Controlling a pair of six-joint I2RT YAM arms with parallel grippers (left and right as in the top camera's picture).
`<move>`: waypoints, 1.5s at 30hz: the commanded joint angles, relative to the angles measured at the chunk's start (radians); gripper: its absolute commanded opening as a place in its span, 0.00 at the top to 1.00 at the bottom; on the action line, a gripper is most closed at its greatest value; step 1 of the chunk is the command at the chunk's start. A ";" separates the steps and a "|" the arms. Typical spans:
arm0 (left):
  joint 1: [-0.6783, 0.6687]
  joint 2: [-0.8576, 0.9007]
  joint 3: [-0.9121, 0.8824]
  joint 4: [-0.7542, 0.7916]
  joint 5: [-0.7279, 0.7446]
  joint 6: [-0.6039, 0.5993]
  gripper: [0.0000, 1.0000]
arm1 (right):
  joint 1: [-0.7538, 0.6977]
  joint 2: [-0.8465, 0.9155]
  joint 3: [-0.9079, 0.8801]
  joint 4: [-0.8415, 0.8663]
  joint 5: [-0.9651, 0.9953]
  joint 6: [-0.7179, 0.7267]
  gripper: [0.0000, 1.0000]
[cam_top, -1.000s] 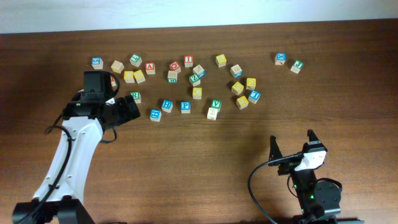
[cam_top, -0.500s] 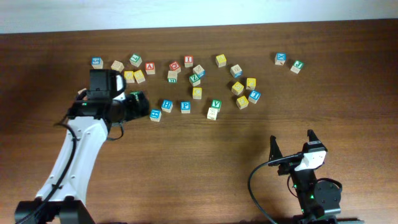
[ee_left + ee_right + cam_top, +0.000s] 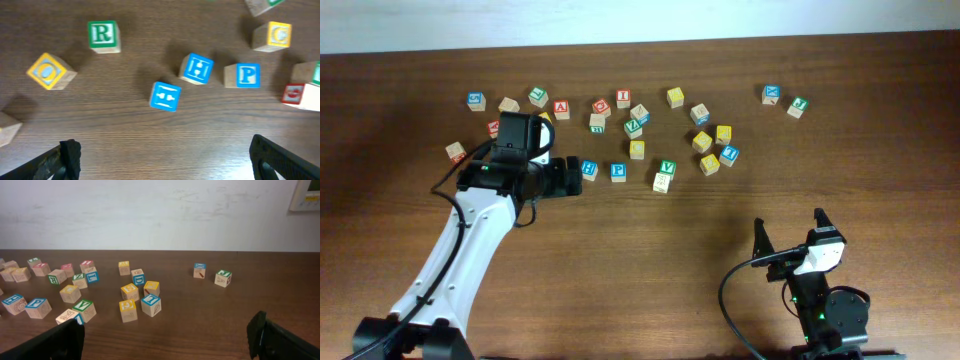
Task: Spell out ICRA
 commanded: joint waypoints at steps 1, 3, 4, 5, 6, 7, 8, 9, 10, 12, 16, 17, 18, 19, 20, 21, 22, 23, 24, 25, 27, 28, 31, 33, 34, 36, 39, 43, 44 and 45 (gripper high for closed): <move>0.001 -0.006 -0.011 -0.010 -0.098 0.020 0.01 | -0.007 -0.005 -0.005 -0.006 0.008 0.003 0.02; 0.001 -0.006 -0.011 -0.014 -0.098 0.019 0.01 | -0.007 -0.005 -0.005 -0.006 0.008 0.003 0.02; 0.001 -0.006 -0.011 -0.017 -0.098 0.019 0.01 | -0.007 -0.005 -0.005 -0.006 0.008 0.003 0.02; 0.001 -0.006 -0.011 -0.019 -0.093 0.020 0.01 | -0.007 -0.005 -0.005 -0.006 0.008 0.003 0.02; 0.001 -0.006 -0.011 -0.020 -0.079 0.020 0.01 | -0.007 -0.005 -0.005 -0.006 0.008 0.003 0.02; 0.000 -0.006 -0.011 -0.019 -0.050 0.020 0.01 | -0.007 -0.005 -0.005 -0.006 0.008 0.003 0.02; 0.000 -0.006 -0.011 -0.017 0.003 0.020 0.01 | -0.007 -0.005 -0.005 -0.006 0.008 0.003 0.02; 0.000 -0.006 -0.011 -0.014 0.029 0.020 0.01 | -0.007 -0.005 -0.005 -0.006 0.008 0.003 0.02; 0.000 -0.006 -0.011 -0.009 0.061 0.020 0.01 | -0.007 -0.005 -0.005 -0.006 0.008 0.003 0.02; 0.000 -0.006 -0.011 -0.003 0.143 0.020 0.01 | -0.007 -0.005 -0.005 -0.006 0.008 0.003 0.02; 0.000 -0.006 -0.011 0.006 0.200 0.020 0.01 | -0.007 -0.005 -0.005 -0.006 0.008 0.003 0.02; 0.000 -0.006 -0.009 0.013 0.200 0.020 0.01 | -0.007 -0.005 -0.005 -0.006 0.008 0.003 0.02; 0.000 -0.006 0.012 0.020 0.208 0.020 0.01 | -0.007 -0.005 -0.005 -0.006 0.008 0.003 0.02; 0.000 -0.006 0.034 0.021 0.211 0.020 0.01 | -0.007 -0.005 -0.005 -0.006 0.008 0.003 0.02; 0.000 -0.006 0.057 0.021 0.211 0.020 0.01 | -0.007 -0.005 -0.005 -0.006 0.008 0.003 0.02; 0.000 -0.006 0.097 0.021 0.211 0.020 0.01 | -0.007 -0.005 -0.005 -0.006 0.008 0.003 0.02; 0.000 -0.006 0.126 0.021 0.211 0.020 0.01 | -0.007 -0.005 -0.005 -0.006 0.008 0.003 0.02; 0.000 -0.006 0.151 0.022 0.222 0.020 0.01 | -0.007 -0.005 -0.005 -0.006 0.008 0.003 0.02; -0.002 -0.006 0.169 0.032 0.234 0.019 0.01 | -0.007 -0.005 -0.005 -0.006 0.008 0.003 0.02; -0.011 -0.006 0.169 0.048 0.233 0.019 0.01 | -0.007 -0.005 -0.005 -0.006 0.008 0.003 0.02; -0.034 -0.002 0.169 0.061 0.232 0.019 0.01 | -0.007 -0.005 -0.005 -0.006 0.008 0.003 0.02; -0.045 0.002 0.169 0.071 0.223 0.019 0.01 | -0.007 -0.005 -0.005 -0.006 0.008 0.003 0.02; -0.077 0.029 0.169 0.091 0.126 0.019 0.01 | -0.007 -0.005 -0.005 -0.006 0.008 0.003 0.02; -0.085 0.065 0.169 0.089 0.084 0.019 0.01 | -0.007 -0.005 -0.005 -0.006 0.008 0.003 0.02; -0.085 0.082 0.169 0.089 0.084 0.019 0.01 | -0.007 -0.005 -0.005 -0.006 0.008 0.003 0.02; -0.085 0.118 0.169 0.090 0.048 0.019 0.01 | -0.007 -0.005 -0.005 -0.006 0.008 0.003 0.02; -0.085 0.173 0.169 0.090 -0.005 0.019 0.01 | -0.007 -0.005 -0.005 -0.006 0.008 0.003 0.02; -0.085 0.213 0.169 0.089 0.000 0.019 0.01 | -0.007 -0.005 -0.005 -0.006 0.008 0.003 0.02; -0.085 0.221 0.169 0.088 0.000 0.019 0.01 | -0.007 -0.005 -0.005 -0.006 0.008 0.003 0.02; -0.085 0.224 0.169 0.088 0.000 0.019 0.01 | -0.007 -0.005 -0.005 -0.006 0.008 0.003 0.02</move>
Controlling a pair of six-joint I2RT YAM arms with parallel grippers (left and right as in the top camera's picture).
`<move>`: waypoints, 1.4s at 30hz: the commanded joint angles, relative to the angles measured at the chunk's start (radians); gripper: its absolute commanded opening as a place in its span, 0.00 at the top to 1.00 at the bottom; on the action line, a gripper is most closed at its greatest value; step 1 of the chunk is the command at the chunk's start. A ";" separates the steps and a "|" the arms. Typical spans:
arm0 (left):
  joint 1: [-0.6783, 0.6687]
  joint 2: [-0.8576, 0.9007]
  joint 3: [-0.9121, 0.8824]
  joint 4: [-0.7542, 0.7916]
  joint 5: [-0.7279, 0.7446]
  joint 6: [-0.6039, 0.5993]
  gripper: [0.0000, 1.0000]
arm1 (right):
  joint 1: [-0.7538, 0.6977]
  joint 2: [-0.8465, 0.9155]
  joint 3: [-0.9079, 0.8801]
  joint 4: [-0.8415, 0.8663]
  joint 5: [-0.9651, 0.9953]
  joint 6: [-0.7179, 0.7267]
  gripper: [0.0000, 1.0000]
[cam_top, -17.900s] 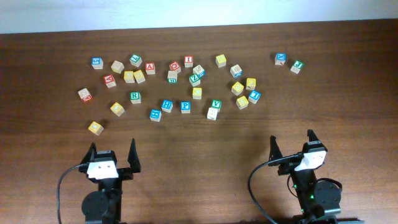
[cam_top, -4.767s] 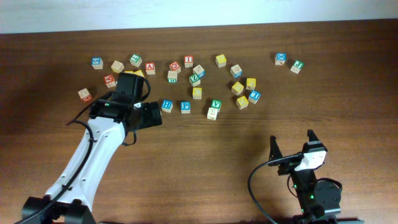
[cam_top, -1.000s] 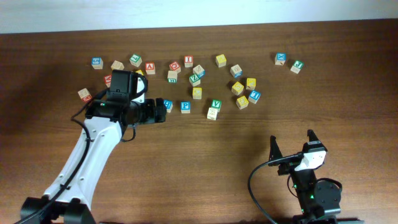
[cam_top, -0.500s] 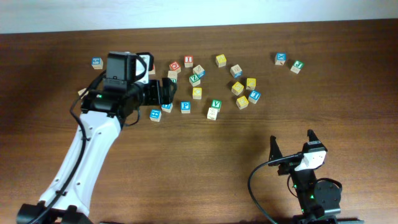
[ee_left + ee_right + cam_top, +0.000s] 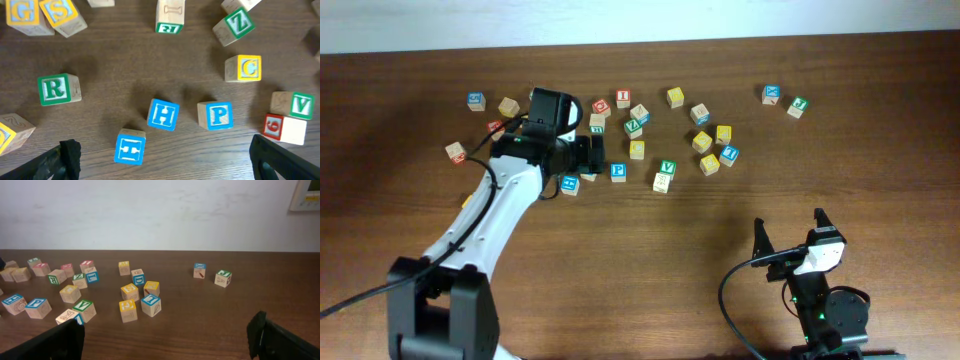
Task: Spell out ICRA
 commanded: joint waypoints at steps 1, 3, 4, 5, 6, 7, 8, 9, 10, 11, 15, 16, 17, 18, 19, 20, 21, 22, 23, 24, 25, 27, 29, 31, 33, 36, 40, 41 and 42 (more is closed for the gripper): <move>-0.001 0.022 0.014 0.002 -0.014 0.015 0.01 | -0.007 -0.005 -0.005 -0.006 0.008 0.003 0.02; -0.001 0.022 0.014 0.015 -0.016 0.016 0.01 | -0.007 -0.005 -0.005 -0.006 0.008 0.003 0.02; -0.001 0.024 0.014 0.045 -0.038 0.016 0.01 | -0.007 -0.005 -0.005 -0.006 0.008 0.003 0.02; -0.001 0.025 0.014 0.079 -0.065 0.016 0.01 | -0.007 -0.005 -0.005 -0.006 0.008 0.003 0.02; -0.001 0.025 0.014 0.109 -0.076 0.016 0.01 | -0.007 -0.005 -0.005 -0.006 0.008 0.003 0.02; -0.001 0.025 0.014 0.142 -0.078 0.016 0.01 | -0.007 -0.005 -0.005 -0.006 0.008 0.003 0.02; -0.001 0.025 0.014 0.169 -0.078 0.016 0.01 | -0.007 -0.005 -0.005 -0.006 0.008 0.003 0.02; -0.001 0.026 0.014 0.191 -0.080 0.016 0.01 | -0.007 -0.005 -0.005 -0.006 0.008 0.003 0.02; -0.001 0.026 0.014 0.220 -0.090 0.016 0.01 | -0.007 -0.005 -0.005 -0.006 0.008 0.003 0.02; -0.001 0.026 0.014 0.254 -0.095 0.016 0.01 | -0.007 -0.005 -0.005 -0.006 0.008 0.003 0.02; -0.001 0.026 0.084 0.241 -0.032 0.016 0.01 | -0.007 -0.005 -0.005 -0.006 0.008 0.003 0.02; -0.001 0.026 0.129 0.192 -0.032 0.016 0.01 | -0.007 -0.005 -0.005 -0.006 0.008 0.003 0.02; 0.000 0.026 0.192 0.132 -0.032 0.017 0.01 | -0.007 -0.005 -0.005 -0.006 0.008 0.003 0.02; 0.000 0.028 0.256 0.075 -0.032 0.017 0.01 | -0.007 -0.005 -0.005 -0.006 0.008 0.003 0.02; 0.000 0.036 0.355 -0.005 -0.031 0.018 0.01 | -0.007 -0.005 -0.005 -0.006 0.008 0.003 0.02; -0.003 0.056 0.454 -0.084 -0.028 0.032 0.01 | -0.007 -0.005 -0.005 -0.006 0.008 0.003 0.02; -0.004 0.076 0.519 -0.137 -0.028 0.035 0.01 | -0.007 -0.005 -0.005 -0.006 0.008 0.003 0.02; -0.004 0.100 0.582 -0.192 -0.028 0.036 0.01 | -0.007 -0.005 -0.005 -0.006 0.008 0.003 0.02; -0.004 0.140 0.646 -0.239 -0.028 0.040 0.01 | -0.007 -0.005 -0.005 -0.006 0.008 0.003 0.02; -0.004 0.177 0.685 -0.260 -0.028 0.043 0.01 | -0.007 -0.005 -0.005 -0.006 0.008 0.003 0.02; -0.004 0.205 0.695 -0.251 -0.028 0.042 0.01 | -0.007 -0.005 -0.005 -0.006 0.008 0.003 0.02; -0.004 0.264 0.695 -0.198 -0.029 0.023 0.01 | -0.007 -0.005 -0.005 -0.006 0.008 0.003 0.02; -0.004 0.315 0.695 -0.134 -0.028 -0.085 0.01 | -0.007 -0.005 -0.005 -0.006 0.008 0.003 0.02; -0.004 0.368 0.695 -0.056 -0.029 -0.164 0.01 | -0.007 -0.005 -0.005 -0.006 0.008 0.003 0.02; -0.012 0.425 0.695 0.025 -0.029 -0.200 0.01 | -0.007 -0.005 -0.005 -0.006 0.008 0.003 0.02; -0.049 0.510 0.695 0.119 -0.050 -0.195 0.01 | -0.007 -0.005 -0.005 -0.006 0.008 0.003 0.02; -0.113 0.599 0.695 0.201 -0.261 -0.195 0.08 | -0.007 -0.005 -0.005 -0.006 0.008 0.003 0.02; -0.122 0.615 0.695 0.207 -0.287 -0.195 0.08 | -0.007 -0.005 -0.005 -0.006 0.008 0.003 0.02; -0.130 0.633 0.695 0.212 -0.295 -0.196 0.08 | -0.007 -0.005 -0.005 -0.006 0.008 0.003 0.02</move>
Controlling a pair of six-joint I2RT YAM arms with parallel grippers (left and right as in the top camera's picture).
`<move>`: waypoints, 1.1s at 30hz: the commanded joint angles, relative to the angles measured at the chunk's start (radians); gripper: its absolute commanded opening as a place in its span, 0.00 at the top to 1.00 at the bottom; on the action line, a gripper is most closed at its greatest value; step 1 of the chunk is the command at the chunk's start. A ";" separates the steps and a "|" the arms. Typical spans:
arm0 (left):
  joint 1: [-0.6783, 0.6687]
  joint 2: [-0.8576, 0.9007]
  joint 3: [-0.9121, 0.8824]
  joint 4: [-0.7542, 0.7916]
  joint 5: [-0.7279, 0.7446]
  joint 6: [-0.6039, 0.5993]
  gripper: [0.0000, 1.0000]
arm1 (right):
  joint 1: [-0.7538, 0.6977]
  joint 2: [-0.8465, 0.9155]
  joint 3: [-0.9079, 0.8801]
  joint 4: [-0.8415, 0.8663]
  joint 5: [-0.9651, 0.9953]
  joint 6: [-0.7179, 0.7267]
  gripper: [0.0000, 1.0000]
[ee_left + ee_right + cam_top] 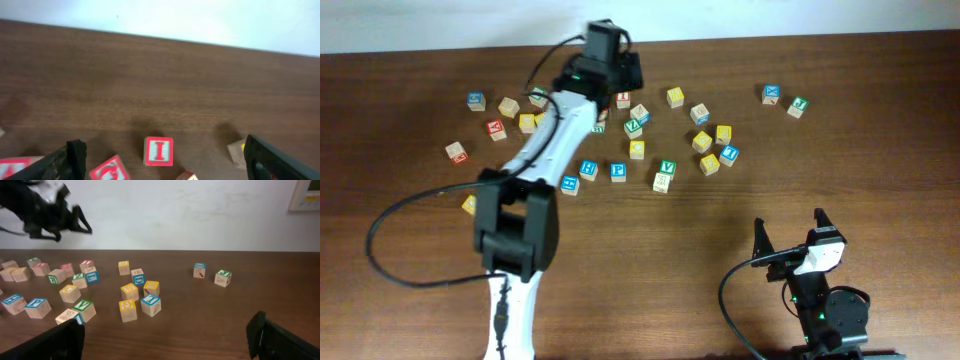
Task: Spell out ICRA
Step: 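Lower the left gripper and close it on the red I block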
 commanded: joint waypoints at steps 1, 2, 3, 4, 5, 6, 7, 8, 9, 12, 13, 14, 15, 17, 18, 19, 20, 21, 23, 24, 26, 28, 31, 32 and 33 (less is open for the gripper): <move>-0.026 0.063 0.005 0.020 -0.117 -0.013 0.09 | -0.006 -0.006 -0.005 -0.006 0.008 0.003 0.02; -0.030 0.078 0.005 0.026 -0.117 -0.013 0.12 | -0.006 -0.006 -0.005 -0.006 0.008 0.003 0.02; -0.031 0.093 0.005 0.039 -0.117 -0.012 0.14 | -0.006 -0.006 -0.005 -0.006 0.008 0.003 0.02; -0.031 0.110 0.005 0.051 -0.117 -0.012 0.16 | -0.006 -0.006 -0.005 -0.006 0.008 0.003 0.02; -0.031 0.122 0.005 0.051 -0.117 -0.012 0.21 | -0.006 -0.006 -0.005 -0.006 0.008 0.003 0.02; -0.031 0.128 0.005 0.051 -0.117 -0.012 0.23 | -0.006 -0.006 -0.005 -0.006 0.008 0.003 0.02; -0.031 0.141 0.005 0.056 -0.117 -0.012 0.24 | -0.006 -0.006 -0.005 -0.006 0.008 0.003 0.02; -0.031 0.152 0.005 0.059 -0.117 -0.012 0.29 | -0.006 -0.006 -0.005 -0.006 0.008 0.003 0.02; -0.031 0.160 0.005 0.066 -0.113 -0.012 0.30 | -0.006 -0.006 -0.005 -0.006 0.008 0.003 0.02; -0.031 0.187 0.005 0.094 -0.066 0.032 0.27 | -0.006 -0.006 -0.005 -0.006 0.008 0.003 0.02; -0.031 0.191 0.005 0.101 -0.058 0.062 0.26 | -0.006 -0.006 -0.005 -0.006 0.008 0.003 0.02; -0.031 0.191 0.005 0.103 -0.064 0.072 0.27 | -0.006 -0.006 -0.005 -0.006 0.008 0.003 0.01; -0.031 0.191 0.005 0.106 -0.066 0.072 0.27 | -0.006 -0.006 -0.005 -0.006 0.008 0.003 0.02; -0.031 0.191 0.005 0.112 -0.069 0.072 0.30 | -0.006 -0.006 -0.005 -0.006 0.008 0.003 0.02; -0.031 0.191 0.005 0.119 -0.069 0.072 0.30 | -0.006 -0.006 -0.005 -0.006 0.008 0.003 0.02; -0.031 0.191 0.005 0.122 -0.069 0.072 0.29 | -0.006 -0.006 -0.005 -0.006 0.008 0.003 0.02; -0.030 0.191 0.005 0.117 -0.092 0.072 0.31 | -0.006 -0.006 -0.005 -0.006 0.008 0.003 0.02; -0.030 0.191 0.005 0.113 -0.113 0.072 0.32 | -0.006 -0.006 -0.005 -0.006 0.008 0.003 0.02; -0.030 0.186 0.009 0.090 -0.173 0.087 0.30 | -0.006 -0.006 -0.005 -0.006 0.008 0.003 0.02; -0.030 0.180 0.010 0.079 -0.177 0.086 0.29 | -0.006 -0.006 -0.005 -0.006 0.008 0.003 0.02; -0.031 0.164 0.010 0.072 -0.177 0.086 0.29 | -0.006 -0.006 -0.005 -0.006 0.008 0.003 0.02; -0.031 0.139 0.010 0.072 -0.176 0.086 0.25 | -0.006 -0.006 -0.005 -0.006 0.008 0.003 0.02; -0.031 0.097 0.010 0.072 -0.176 0.086 0.23 | -0.006 -0.006 -0.005 -0.006 0.008 0.003 0.02; -0.031 0.089 0.010 0.072 -0.176 0.086 0.19 | -0.006 -0.006 -0.005 -0.006 0.008 0.003 0.02; -0.031 0.082 0.010 0.072 -0.176 0.086 0.19 | -0.006 -0.006 -0.005 -0.006 0.008 0.003 0.02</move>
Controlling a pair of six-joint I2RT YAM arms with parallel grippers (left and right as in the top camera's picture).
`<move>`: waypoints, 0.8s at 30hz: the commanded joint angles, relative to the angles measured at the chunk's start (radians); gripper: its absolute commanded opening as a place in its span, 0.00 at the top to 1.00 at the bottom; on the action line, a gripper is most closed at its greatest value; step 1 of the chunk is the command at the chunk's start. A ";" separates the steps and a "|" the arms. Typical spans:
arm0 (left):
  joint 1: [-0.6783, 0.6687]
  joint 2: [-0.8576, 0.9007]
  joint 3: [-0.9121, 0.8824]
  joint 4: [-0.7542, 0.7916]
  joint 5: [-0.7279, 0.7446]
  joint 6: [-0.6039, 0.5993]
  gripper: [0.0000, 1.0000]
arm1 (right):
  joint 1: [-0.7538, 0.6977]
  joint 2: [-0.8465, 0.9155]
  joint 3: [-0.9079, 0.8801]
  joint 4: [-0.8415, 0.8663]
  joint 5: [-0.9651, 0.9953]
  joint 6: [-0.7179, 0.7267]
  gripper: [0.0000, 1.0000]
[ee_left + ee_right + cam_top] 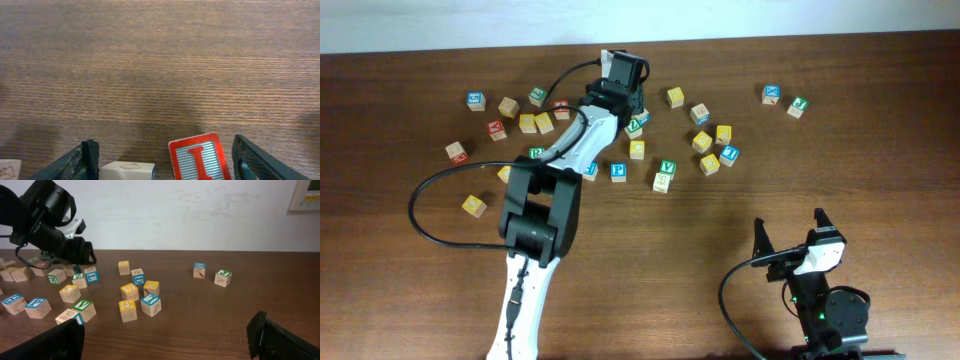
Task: Spell out ICRA
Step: 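Lower the left gripper and close it on the red I block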
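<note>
The red I block (200, 162) lies flat on the table, close up in the left wrist view. My left gripper (165, 150) is open and low around it, with the I nearer the right finger (250, 160). A pale block (127, 171) also sits between the fingers, by the left one. From overhead the left gripper (623, 92) hides the I at the back of the block cluster. The yellow C block (637, 149) and green R block (537, 153) lie nearer the front. My right gripper (165, 340) stands open and holds nothing.
Several lettered blocks are scattered across the back half of the table (650, 260), including a blue P (618, 171) and a green V (667, 166). A blue-and-green pair (785, 98) sits apart at back right. The right arm (815, 255) rests at front right.
My left gripper has dropped from a raised pose at the back of the table. The red I was small and low in its view; it now sits large between the open fingers. The right arm is unmoved.
My left gripper first hung open over the blue blocks left of centre. It was then a little farther back, with R, H, P and C below it. Then it was raised over the red I at the back. It is now low around that block.
</note>
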 commanded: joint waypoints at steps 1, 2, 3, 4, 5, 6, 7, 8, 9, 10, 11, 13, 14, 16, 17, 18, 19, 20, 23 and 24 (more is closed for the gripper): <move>0.004 -0.082 0.010 0.000 -0.014 0.009 0.19 | -0.006 -0.006 -0.005 -0.006 0.008 0.003 0.02; 0.003 -0.082 0.010 0.006 0.007 0.009 0.18 | -0.006 -0.006 -0.005 -0.006 0.008 0.003 0.02; 0.003 -0.082 0.010 0.011 0.038 0.009 0.18 | -0.006 -0.006 -0.005 -0.006 0.008 0.003 0.02; 0.003 -0.082 0.010 0.020 0.073 0.009 0.18 | -0.006 -0.006 -0.005 -0.006 0.008 0.003 0.02; 0.003 -0.082 0.010 0.031 0.106 0.009 0.18 | -0.006 -0.006 -0.005 -0.006 0.008 0.003 0.02; 0.003 -0.082 0.010 0.046 0.128 0.008 0.19 | -0.006 -0.006 -0.005 -0.006 0.008 0.004 0.01; 0.003 -0.082 0.010 0.056 0.134 0.000 0.21 | -0.006 -0.006 -0.005 -0.006 0.008 0.003 0.02; 0.002 -0.082 0.010 0.061 0.134 -0.016 0.23 | -0.006 -0.006 -0.005 -0.006 0.008 0.003 0.02; 0.001 -0.080 0.010 0.060 0.134 -0.040 0.26 | -0.006 -0.006 -0.005 -0.006 0.008 0.003 0.02; 0.000 -0.078 0.010 0.058 0.137 -0.048 0.28 | -0.006 -0.006 -0.005 -0.006 0.008 0.003 0.02; 0.000 -0.073 0.010 0.057 0.146 -0.048 0.29 | -0.006 -0.006 -0.005 -0.006 0.008 0.003 0.02; -0.002 -0.061 0.010 0.043 0.148 -0.049 0.32 | -0.006 -0.006 -0.005 -0.006 0.008 0.003 0.02; -0.002 -0.054 0.010 0.042 0.148 -0.053 0.32 | -0.006 -0.006 -0.005 -0.006 0.008 0.004 0.02; -0.003 -0.046 0.010 0.040 0.148 -0.053 0.32 | -0.006 -0.006 -0.005 -0.006 0.008 0.003 0.02; -0.003 -0.045 0.010 0.040 0.148 -0.053 0.32 | -0.006 -0.006 -0.005 -0.006 0.008 0.003 0.02; -0.003 -0.043 0.010 0.044 0.148 -0.053 0.32 | -0.006 -0.006 -0.005 -0.006 0.008 0.004 0.02; -0.003 -0.040 0.010 0.051 0.148 -0.052 0.32 | -0.006 -0.006 -0.005 -0.006 0.008 0.003 0.02; -0.003 -0.037 0.010 0.052 0.148 -0.053 0.35 | -0.006 -0.006 -0.005 -0.006 0.008 0.003 0.02; -0.003 -0.019 0.010 0.051 0.148 -0.053 0.37 | -0.006 -0.006 -0.005 -0.006 0.008 0.003 0.02; -0.003 -0.011 0.010 0.051 0.147 -0.053 0.37 | -0.006 -0.006 -0.005 -0.006 0.008 0.003 0.02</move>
